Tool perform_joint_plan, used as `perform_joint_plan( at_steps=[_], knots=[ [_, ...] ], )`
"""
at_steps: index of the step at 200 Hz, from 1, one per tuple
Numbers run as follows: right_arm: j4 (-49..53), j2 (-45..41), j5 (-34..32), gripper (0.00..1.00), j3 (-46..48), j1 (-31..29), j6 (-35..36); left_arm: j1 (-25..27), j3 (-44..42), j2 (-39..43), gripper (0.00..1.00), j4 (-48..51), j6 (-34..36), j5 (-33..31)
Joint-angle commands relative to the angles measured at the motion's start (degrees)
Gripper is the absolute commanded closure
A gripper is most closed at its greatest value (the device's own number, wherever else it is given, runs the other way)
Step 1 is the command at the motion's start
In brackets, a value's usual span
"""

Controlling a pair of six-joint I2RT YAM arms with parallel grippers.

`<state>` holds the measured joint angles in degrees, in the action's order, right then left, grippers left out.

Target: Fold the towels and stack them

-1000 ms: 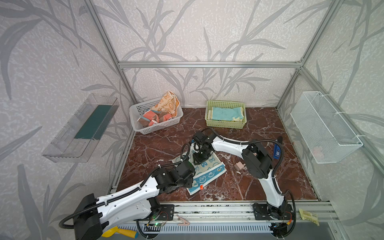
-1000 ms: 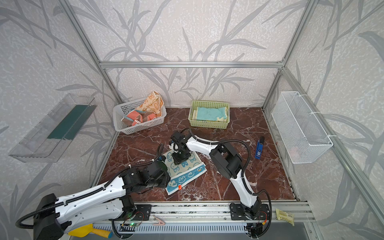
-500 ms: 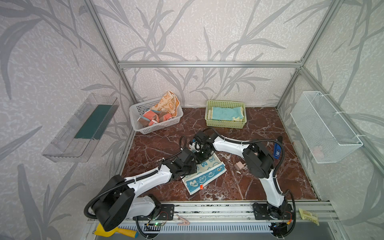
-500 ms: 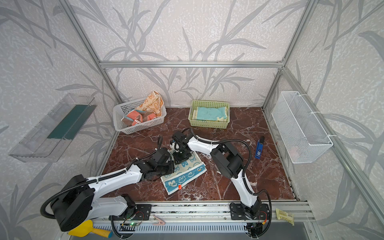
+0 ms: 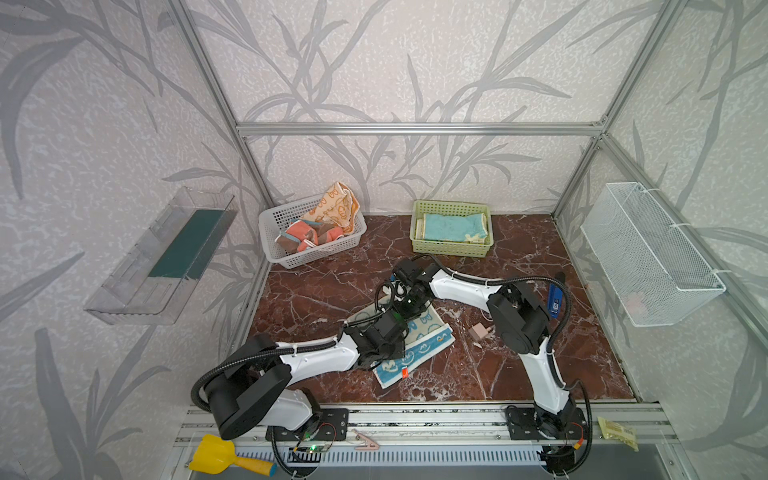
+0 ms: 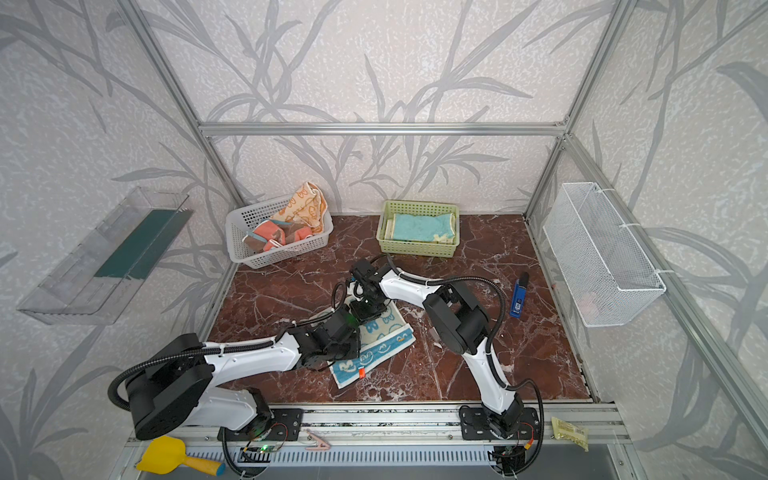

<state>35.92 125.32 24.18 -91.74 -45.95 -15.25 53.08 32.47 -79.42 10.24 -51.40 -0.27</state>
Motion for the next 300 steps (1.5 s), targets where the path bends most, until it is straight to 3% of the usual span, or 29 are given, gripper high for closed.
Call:
perform_joint_plan(
  at_steps=[1,33,51,75,91,111,152,185,232,265,300],
  knots=[
    [1.7,4.6,-5.1,0.69,2.4,-0.3,-0.4,8.7,3.5,1.3,0.88,7.3,1.7,0.9],
    [1.8,4.5,-5.3,0.69,2.4,0.3,-0.3,16.5,6.5,2.2,0.86,11.7,0.2,0.9],
    [2.1,3.7,-5.5,0.69,2.4,0.4,-0.3,17.0,7.8,5.1,0.86,15.7,0.8,-1.9],
    [2.1,0.2,-4.4,0.63,2.4,0.3,0.3,15.4,8.6,11.2,0.83,20.3,0.5,-11.4],
    [1.9,-3.2,-4.8,0.59,3.0,0.4,0.8,10.4,7.8,14.8,0.80,20.8,1.9,-11.9],
    [1.5,-6.7,-5.2,0.58,3.8,0.6,1.8,-0.6,5.5,17.1,0.74,19.9,2.3,-6.5],
    [2.9,-8.1,-8.6,0.56,4.8,3.3,4.6,-21.9,3.8,18.4,0.50,17.2,8.2,0.2],
    [0.7,-9.6,-9.1,0.57,11.7,3.9,3.6,-36.0,3.7,13.8,0.47,13.0,12.2,11.7],
    [-3.0,-14.6,-5.9,0.57,18.9,2.5,-0.5,-44.8,4.2,4.7,0.47,6.9,13.0,21.0],
    [-0.4,-17.5,-6.7,0.57,14.6,3.5,0.0,-46.7,6.2,-1.3,0.45,4.2,14.0,26.4],
    [0.9,-16.3,-7.8,0.52,9.2,8.8,0.8,-46.8,7.1,-6.4,0.45,0.0,13.6,29.2]
  ],
)
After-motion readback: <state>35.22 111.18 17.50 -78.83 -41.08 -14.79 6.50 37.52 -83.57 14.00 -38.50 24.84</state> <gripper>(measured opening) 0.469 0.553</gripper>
